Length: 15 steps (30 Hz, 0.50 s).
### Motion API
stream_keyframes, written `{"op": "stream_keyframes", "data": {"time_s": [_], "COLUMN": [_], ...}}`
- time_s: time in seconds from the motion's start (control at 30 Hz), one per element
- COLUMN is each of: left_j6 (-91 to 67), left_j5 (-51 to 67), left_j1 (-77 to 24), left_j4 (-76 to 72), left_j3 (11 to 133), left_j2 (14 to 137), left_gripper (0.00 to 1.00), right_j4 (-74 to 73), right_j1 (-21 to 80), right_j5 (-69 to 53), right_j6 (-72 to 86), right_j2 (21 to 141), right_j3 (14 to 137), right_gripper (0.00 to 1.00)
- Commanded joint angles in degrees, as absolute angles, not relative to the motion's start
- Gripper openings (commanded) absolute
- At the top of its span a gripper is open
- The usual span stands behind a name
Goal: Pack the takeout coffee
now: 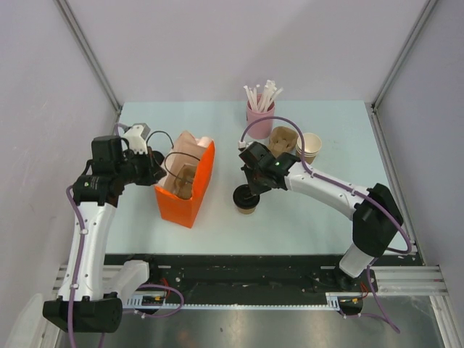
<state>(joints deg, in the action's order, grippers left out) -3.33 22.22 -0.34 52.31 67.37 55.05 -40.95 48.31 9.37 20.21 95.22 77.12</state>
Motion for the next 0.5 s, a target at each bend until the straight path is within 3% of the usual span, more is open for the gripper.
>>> {"op": "stream_keyframes", "data": {"time_s": [0.0,0.47], "left_j6": [-9.3,-10.1], "left_j5": [27.0,28.6], "left_j1": [-0.2,-0.2], "left_j4": [52.4,51.9], "left_j3": [66.7,65.7], "left_j2": [54.9,56.2], "left_gripper": [0.01,0.0], "right_j4": [-41.2,-38.9], "right_j1": [46.8,44.6], "right_j5": [7.5,4.7], "right_j6": [15.7,11.8], "right_j2": [92.4,92.6], "right_j3": [77.5,77.4], "right_gripper": [0.0,0.0]}}
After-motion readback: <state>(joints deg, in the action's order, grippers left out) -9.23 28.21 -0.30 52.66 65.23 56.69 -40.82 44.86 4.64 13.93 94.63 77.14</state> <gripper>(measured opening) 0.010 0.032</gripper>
